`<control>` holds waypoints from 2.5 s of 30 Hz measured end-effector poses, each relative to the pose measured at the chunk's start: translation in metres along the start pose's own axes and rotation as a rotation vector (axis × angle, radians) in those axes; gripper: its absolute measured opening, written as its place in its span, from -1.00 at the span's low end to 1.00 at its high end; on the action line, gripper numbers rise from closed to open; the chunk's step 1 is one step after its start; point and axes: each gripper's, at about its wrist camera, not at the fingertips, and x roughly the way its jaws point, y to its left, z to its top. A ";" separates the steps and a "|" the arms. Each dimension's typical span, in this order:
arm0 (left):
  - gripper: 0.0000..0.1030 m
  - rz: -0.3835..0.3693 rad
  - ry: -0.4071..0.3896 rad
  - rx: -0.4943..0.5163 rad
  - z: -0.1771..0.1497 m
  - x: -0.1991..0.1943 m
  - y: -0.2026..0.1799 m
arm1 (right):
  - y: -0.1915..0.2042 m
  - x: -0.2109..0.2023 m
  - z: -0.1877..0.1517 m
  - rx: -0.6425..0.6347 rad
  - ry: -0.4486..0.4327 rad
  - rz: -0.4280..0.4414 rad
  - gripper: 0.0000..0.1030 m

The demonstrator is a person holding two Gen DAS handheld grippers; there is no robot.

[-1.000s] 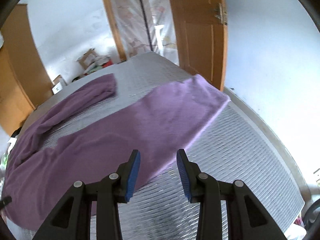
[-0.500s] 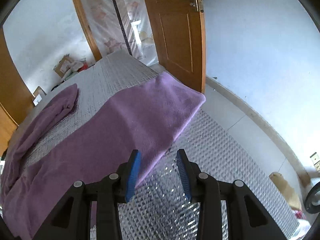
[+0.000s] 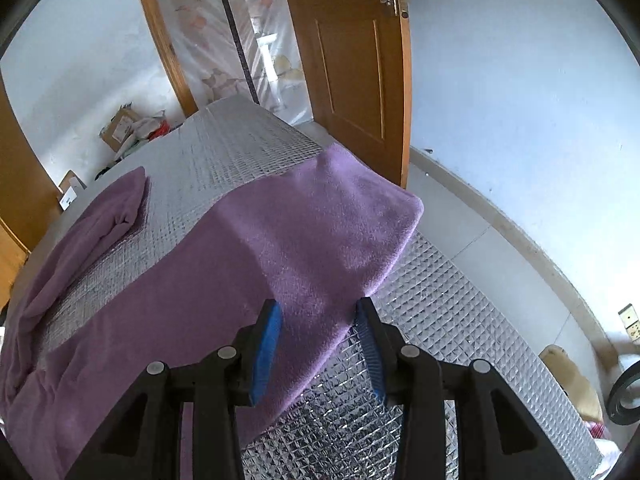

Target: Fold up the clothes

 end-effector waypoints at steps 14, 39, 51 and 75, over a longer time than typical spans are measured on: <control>-0.58 -0.030 -0.038 0.069 -0.001 -0.011 -0.010 | 0.012 0.000 -0.003 -0.069 -0.027 -0.046 -0.59; -0.55 0.076 -0.050 0.269 0.010 0.010 -0.044 | -0.008 -0.033 -0.006 -0.001 -0.095 0.008 -0.89; -0.93 0.075 -0.112 0.235 0.011 0.000 -0.038 | -0.021 -0.060 -0.016 0.025 -0.124 0.032 -0.89; -0.93 -0.052 -0.117 0.216 -0.009 -0.017 -0.040 | -0.058 -0.081 -0.053 0.067 -0.098 -0.020 -0.89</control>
